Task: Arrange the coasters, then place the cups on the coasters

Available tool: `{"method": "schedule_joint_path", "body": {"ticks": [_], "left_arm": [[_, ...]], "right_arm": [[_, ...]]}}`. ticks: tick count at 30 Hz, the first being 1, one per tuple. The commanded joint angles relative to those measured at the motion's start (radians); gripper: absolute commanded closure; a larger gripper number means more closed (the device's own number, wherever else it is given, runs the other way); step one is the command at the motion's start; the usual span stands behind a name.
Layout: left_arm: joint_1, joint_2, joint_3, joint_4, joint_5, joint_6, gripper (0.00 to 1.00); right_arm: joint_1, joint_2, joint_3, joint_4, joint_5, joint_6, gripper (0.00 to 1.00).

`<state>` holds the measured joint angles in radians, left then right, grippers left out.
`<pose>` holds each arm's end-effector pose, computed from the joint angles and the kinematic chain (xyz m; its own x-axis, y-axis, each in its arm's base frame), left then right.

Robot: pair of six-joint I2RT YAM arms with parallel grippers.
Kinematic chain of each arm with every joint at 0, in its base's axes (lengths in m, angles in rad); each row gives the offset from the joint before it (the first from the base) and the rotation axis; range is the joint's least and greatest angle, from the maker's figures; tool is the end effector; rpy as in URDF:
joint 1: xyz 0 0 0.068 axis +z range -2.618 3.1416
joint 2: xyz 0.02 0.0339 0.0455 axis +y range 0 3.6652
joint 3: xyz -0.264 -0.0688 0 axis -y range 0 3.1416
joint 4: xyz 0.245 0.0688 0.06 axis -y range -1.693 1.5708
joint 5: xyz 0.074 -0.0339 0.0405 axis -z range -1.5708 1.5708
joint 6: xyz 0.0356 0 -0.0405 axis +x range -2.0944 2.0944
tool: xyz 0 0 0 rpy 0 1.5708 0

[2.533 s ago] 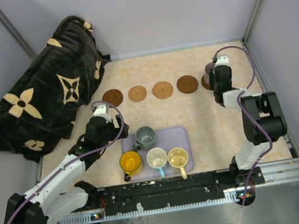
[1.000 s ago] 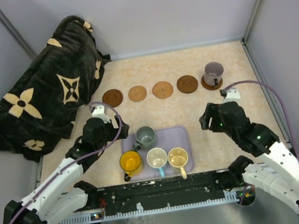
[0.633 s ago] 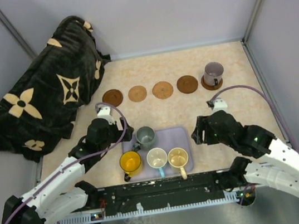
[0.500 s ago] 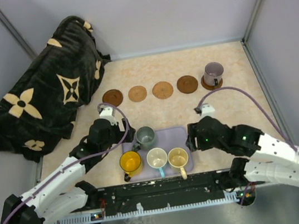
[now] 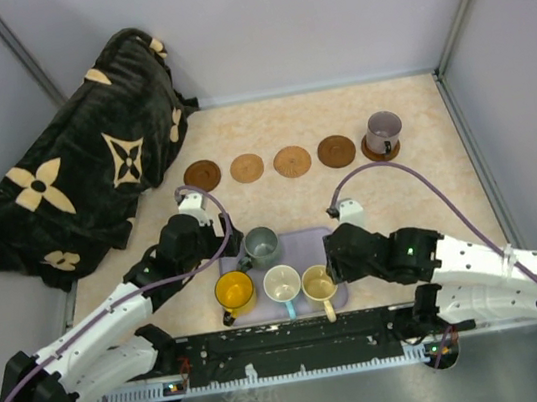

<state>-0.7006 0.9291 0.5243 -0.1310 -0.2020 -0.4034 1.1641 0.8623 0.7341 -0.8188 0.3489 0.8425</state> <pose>0.1609 -0.1263 0.2281 -0.5551 -0.0349 -0.8310 0.3064 0.9203 -0.2433 0.0751 0.1436 0.2549 -0.7989 -0.0819 -0.5959 -0.2823 0.9258 0.2512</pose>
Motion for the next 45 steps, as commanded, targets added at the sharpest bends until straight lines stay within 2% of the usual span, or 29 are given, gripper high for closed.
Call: {"method": "schedule_joint_path", "body": {"ticks": [1, 12, 20, 26, 38, 45], "left_arm": [[-0.007, -0.007, -0.004, 0.012, -0.007, -0.011, 0.04], [-0.007, -0.025, -0.010, 0.006, -0.019, -0.012, 0.04], [-0.007, -0.002, -0.012, 0.028, -0.010, -0.012, 0.04], [-0.007, 0.009, -0.012, 0.034, -0.010, -0.012, 0.04], [-0.007, 0.009, -0.016, 0.037, -0.019, -0.011, 0.05], [-0.007, 0.004, -0.020, 0.039, -0.021, -0.011, 0.05]], "right_arm": [[0.011, 0.025, 0.011, 0.063, 0.016, 0.014, 0.58], [0.013, 0.132, -0.003, 0.087, 0.013, 0.013, 0.72], [0.013, 0.173, 0.011, 0.056, 0.085, 0.027, 0.89], [0.013, 0.210, 0.055, 0.021, 0.177, 0.036, 0.97], [0.014, 0.297, 0.129, 0.013, 0.376, -0.025, 0.95], [0.010, 0.321, 0.119, 0.139, 0.452, -0.164, 0.94]]}}
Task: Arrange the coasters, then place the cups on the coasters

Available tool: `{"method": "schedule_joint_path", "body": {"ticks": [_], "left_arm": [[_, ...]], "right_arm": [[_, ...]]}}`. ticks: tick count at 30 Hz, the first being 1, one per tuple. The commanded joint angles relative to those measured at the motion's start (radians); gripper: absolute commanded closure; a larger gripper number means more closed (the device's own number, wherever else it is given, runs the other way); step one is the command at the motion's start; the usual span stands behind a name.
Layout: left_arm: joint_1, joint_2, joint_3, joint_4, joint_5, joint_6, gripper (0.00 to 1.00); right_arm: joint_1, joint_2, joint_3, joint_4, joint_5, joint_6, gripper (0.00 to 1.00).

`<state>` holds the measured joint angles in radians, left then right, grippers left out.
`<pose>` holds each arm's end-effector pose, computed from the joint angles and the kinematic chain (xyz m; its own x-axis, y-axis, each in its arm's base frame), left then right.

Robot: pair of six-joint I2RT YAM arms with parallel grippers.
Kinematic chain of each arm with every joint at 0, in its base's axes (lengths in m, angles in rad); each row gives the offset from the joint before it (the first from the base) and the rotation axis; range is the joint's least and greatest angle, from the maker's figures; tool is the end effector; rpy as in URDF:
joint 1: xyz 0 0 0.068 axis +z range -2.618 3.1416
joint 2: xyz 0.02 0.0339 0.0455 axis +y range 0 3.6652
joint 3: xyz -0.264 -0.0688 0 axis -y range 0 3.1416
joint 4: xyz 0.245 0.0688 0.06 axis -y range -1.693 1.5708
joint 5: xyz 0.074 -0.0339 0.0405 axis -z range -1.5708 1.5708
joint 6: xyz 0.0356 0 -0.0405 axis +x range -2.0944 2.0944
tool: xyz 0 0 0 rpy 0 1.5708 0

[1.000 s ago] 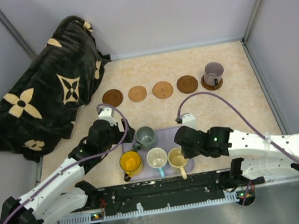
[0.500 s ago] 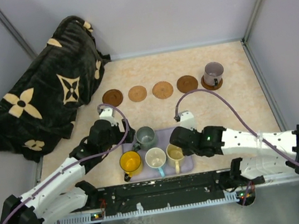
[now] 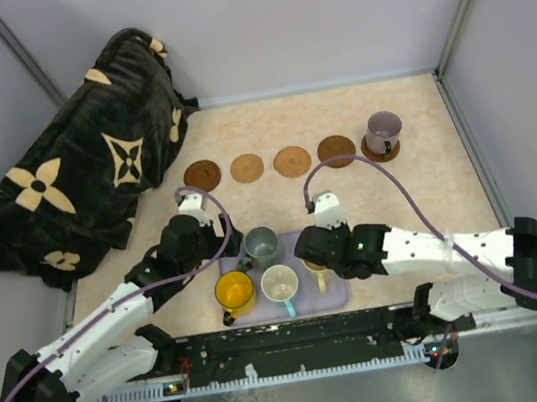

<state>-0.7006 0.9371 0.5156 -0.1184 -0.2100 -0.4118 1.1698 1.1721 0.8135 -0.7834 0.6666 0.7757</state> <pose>0.1616 -0.1266 0.2248 -0.5578 -0.0417 -0.8289 0.2953 0.9234 -0.2451 0.1024 0.1851 0.2342 -0.6898 -0.2172 -0.6906 -0.1964 0.9743 -0.1103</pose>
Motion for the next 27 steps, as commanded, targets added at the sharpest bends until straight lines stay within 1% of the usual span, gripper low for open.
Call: {"method": "schedule_joint_path", "body": {"ticks": [1, 6, 9, 11, 15, 19, 20, 24, 27], "left_arm": [[-0.007, -0.005, -0.011, 0.026, -0.014, -0.003, 0.05], [-0.007, -0.010, -0.011, 0.021, -0.015, -0.002, 0.05], [-0.007, -0.013, -0.011, 0.016, -0.020, -0.002, 0.05], [-0.007, -0.015, -0.012, 0.013, -0.023, -0.001, 0.05], [-0.007, -0.013, -0.012, 0.015, -0.023, 0.003, 0.04], [-0.007, -0.005, -0.010, 0.018, -0.021, 0.001, 0.04], [-0.007, -0.003, -0.008, 0.019, -0.018, -0.001, 0.04], [-0.007, -0.004, -0.003, 0.016, -0.012, 0.000, 0.05], [-0.007, -0.010, 0.000, 0.013, -0.015, 0.004, 0.04]], "right_arm": [[0.002, 0.015, 0.036, 0.127, 0.141, -0.123, 0.93], [-0.033, 0.024, 0.007, 0.264, 0.119, -0.249, 0.92], [-0.078, 0.021, -0.006, 0.315, 0.073, -0.293, 0.87], [-0.099, 0.014, -0.018, 0.339, 0.053, -0.320, 0.80], [-0.127, -0.002, -0.030, 0.370, 0.045, -0.349, 0.62], [-0.136, -0.014, -0.018, 0.367, 0.047, -0.354, 0.45], [-0.136, -0.019, -0.010, 0.358, 0.047, -0.349, 0.43], [-0.135, -0.063, 0.027, 0.295, 0.037, -0.313, 0.41], [-0.136, -0.132, 0.052, 0.236, 0.003, -0.290, 0.41]]}}
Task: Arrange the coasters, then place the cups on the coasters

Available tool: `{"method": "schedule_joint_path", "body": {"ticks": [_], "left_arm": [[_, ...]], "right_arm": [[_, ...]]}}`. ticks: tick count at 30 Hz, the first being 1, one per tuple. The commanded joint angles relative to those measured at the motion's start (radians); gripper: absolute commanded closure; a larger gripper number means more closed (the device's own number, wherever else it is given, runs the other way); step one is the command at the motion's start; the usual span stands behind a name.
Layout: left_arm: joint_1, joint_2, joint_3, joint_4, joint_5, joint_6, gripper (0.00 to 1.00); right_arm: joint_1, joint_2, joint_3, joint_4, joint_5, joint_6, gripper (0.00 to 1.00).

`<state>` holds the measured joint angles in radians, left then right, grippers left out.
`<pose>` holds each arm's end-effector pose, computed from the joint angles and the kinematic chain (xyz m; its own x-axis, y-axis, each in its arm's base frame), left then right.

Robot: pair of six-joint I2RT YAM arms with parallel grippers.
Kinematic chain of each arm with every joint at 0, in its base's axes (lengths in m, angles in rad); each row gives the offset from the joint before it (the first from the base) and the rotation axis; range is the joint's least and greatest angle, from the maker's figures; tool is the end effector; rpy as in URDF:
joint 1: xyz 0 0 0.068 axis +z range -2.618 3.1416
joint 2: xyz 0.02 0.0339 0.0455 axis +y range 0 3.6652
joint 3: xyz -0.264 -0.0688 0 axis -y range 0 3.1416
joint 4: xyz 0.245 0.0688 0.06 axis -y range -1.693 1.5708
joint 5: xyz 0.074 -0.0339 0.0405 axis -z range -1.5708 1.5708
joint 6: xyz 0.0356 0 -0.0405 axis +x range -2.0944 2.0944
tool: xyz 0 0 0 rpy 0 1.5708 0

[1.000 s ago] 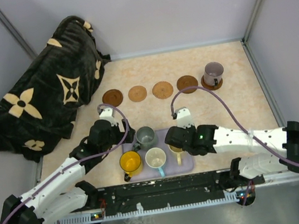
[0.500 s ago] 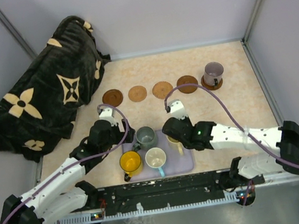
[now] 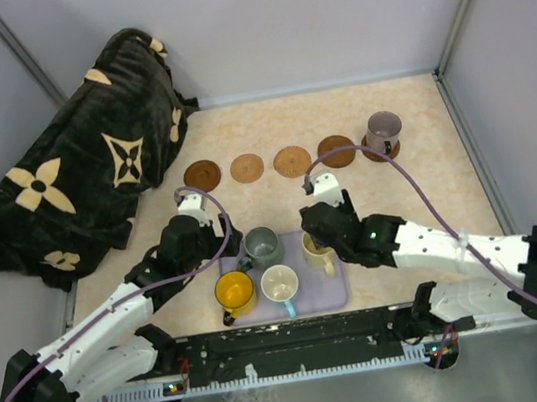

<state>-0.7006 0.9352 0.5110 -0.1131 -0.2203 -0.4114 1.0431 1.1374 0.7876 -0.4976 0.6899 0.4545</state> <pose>0.1615 -0.1260 0.2241 -0.5528 -0.0443 -0.8321 0.2886 0.9266 -0.2410 0.1339 0.1847 0.2494 -0.5385 -0.2516 -0.8042 -0.2424 0.9603 -0.1380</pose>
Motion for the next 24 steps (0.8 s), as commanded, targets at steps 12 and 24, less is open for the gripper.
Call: {"method": "schedule_joint_path", "body": {"ticks": [12, 24], "left_arm": [[-0.007, -0.001, 0.020, -0.005, 0.006, 0.017, 0.03], [-0.007, -0.011, 0.015, -0.008, 0.010, 0.012, 0.04]], "right_arm": [[0.051, -0.191, 0.053, -0.271, -0.247, 0.219, 0.50], [0.120, -0.143, -0.030, -0.244, -0.262, 0.316, 0.51]]}}
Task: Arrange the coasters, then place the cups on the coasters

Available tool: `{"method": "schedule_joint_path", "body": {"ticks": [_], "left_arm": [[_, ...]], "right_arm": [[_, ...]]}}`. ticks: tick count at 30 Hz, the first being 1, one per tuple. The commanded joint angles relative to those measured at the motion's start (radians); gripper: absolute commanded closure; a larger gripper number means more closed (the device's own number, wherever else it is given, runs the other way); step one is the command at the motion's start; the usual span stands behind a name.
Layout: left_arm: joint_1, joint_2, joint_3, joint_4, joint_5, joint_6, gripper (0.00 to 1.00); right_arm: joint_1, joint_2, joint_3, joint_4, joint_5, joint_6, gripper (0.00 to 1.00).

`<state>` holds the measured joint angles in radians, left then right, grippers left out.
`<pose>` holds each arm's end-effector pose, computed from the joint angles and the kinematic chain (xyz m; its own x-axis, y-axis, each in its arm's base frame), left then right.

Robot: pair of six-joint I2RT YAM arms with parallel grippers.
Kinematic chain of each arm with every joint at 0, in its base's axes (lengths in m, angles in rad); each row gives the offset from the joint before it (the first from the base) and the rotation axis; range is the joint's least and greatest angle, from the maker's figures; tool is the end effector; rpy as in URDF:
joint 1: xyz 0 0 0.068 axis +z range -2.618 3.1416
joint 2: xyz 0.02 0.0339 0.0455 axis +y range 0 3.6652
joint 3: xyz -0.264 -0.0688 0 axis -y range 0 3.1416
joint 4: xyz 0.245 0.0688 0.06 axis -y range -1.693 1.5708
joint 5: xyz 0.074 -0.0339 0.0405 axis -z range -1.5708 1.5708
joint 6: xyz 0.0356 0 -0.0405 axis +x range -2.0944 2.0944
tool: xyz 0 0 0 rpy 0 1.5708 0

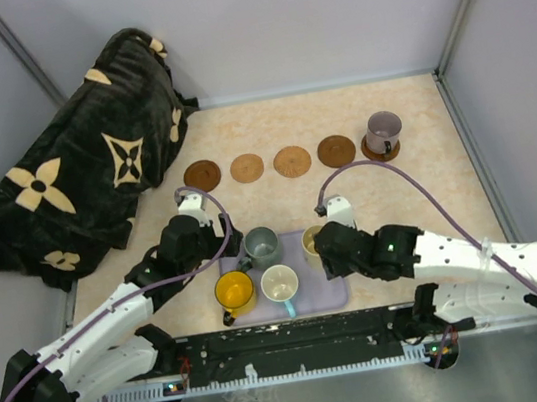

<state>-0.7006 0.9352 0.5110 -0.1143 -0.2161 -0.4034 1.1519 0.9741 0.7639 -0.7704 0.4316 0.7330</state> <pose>0.1614 -0.1261 0.2240 -0.5525 -0.0356 -0.8327 0.2958 0.9257 -0.2359 0.0880 0.1611 0.2511 -0.7430 -0.1746 -0.6461 -0.3202 0.9405 0.1141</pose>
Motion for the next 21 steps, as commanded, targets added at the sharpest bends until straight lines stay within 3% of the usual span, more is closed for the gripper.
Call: {"method": "schedule_joint_path", "body": {"ticks": [1, 21], "left_arm": [[-0.007, -0.012, 0.014, -0.009, 0.007, 0.003, 0.04], [-0.006, -0.018, -0.005, -0.006, -0.003, 0.006, 0.04]], "right_arm": [[0.012, 0.033, -0.009, 0.035, -0.002, 0.038, 0.52], [0.012, 0.193, -0.062, 0.127, 0.093, 0.137, 0.63]]}}
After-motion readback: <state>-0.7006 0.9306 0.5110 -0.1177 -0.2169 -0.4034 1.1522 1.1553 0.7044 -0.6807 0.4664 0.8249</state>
